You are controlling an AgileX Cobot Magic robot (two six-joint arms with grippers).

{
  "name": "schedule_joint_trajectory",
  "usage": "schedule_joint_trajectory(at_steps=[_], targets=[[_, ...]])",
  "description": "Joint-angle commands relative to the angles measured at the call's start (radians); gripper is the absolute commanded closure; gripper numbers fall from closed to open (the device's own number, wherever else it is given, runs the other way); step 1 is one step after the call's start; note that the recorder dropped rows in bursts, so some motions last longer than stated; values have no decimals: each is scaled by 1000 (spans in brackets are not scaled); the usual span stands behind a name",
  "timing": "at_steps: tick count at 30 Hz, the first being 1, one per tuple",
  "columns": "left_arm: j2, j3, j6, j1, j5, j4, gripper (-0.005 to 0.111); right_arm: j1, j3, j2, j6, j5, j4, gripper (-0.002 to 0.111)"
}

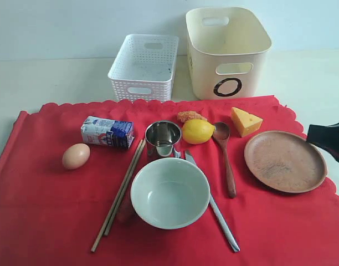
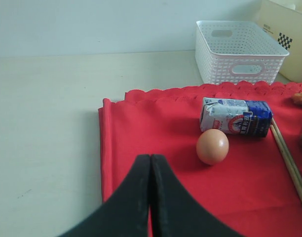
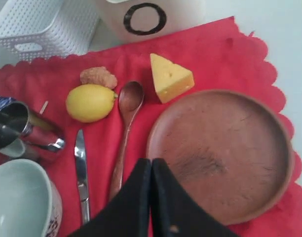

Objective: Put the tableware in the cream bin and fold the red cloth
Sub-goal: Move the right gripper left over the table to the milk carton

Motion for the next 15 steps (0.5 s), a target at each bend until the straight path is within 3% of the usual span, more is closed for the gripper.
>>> schedule_joint_trajectory(at_steps=[1,4,15], targets=[[2,-3,-6,-5,-12,2,107,-4,-34,52,-345,106,293,108],[2,-3,-6,-5,-12,2,107,-4,-56,93,-513,180,416,104],[2,-3,-6,-5,-12,2,107,-4,-137,266,-684,393,539,79]])
